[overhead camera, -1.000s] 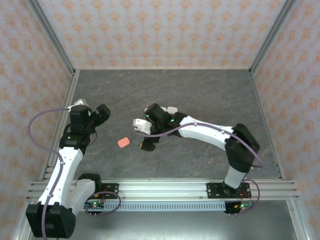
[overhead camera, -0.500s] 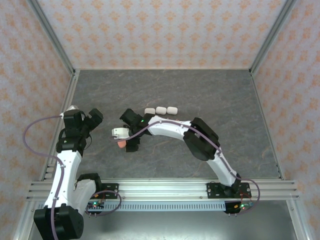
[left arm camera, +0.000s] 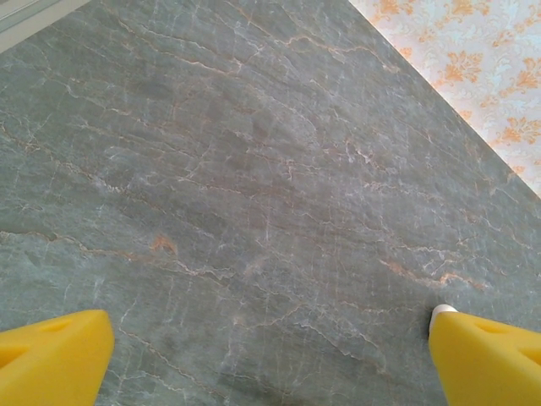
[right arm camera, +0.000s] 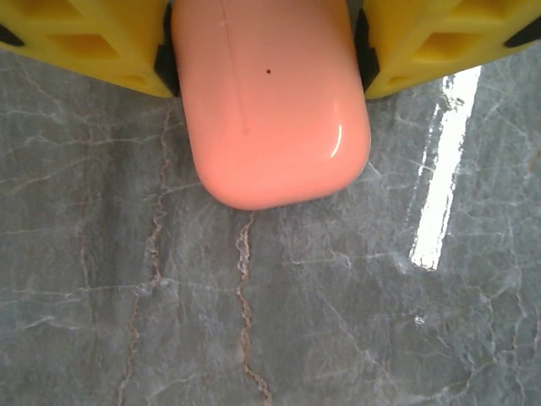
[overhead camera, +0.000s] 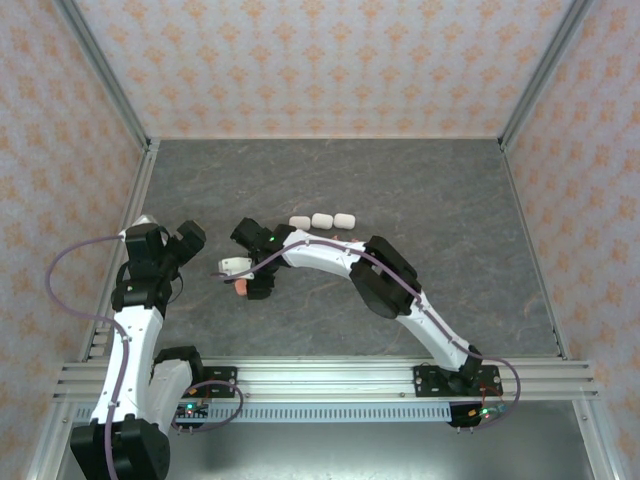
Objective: Insert wireless bluetooth earbuds into charging case
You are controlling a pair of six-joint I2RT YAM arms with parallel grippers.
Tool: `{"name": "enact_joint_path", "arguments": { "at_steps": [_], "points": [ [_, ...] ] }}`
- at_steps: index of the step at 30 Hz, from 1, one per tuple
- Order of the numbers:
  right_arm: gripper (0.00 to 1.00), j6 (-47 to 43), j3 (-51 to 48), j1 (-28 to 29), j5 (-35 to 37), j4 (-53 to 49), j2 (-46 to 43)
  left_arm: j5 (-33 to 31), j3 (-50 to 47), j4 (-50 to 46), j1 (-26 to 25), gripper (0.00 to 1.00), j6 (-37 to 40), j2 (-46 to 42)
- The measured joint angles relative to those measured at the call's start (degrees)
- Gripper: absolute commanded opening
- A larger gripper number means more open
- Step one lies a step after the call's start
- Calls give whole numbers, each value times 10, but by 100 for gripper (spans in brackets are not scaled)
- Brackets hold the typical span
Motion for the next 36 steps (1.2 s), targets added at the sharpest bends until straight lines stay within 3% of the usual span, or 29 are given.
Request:
{"name": "enact_joint_path", "arguments": {
  "at_steps": [6,11,15,21,28,36],
  "points": [
    [40,-6,-7,1,9,3,-7,17,0,-3,0,96,0,0],
    [38,7,-75,-4,20,36,-51,51,0,-11,0,93,0,0],
    [38,31,-178,-26,28,72,-135,106,4,-12,0,89,0,-3],
    [38,67,-326,-79,41,150,-329,233,28,7,-4,87,-19,5],
    [39,91,-441,-129,50,227,-514,339,73,62,-120,89,-46,36],
    [40,96,-489,-145,51,261,-609,375,109,135,-259,90,-65,86]
  ]
}}
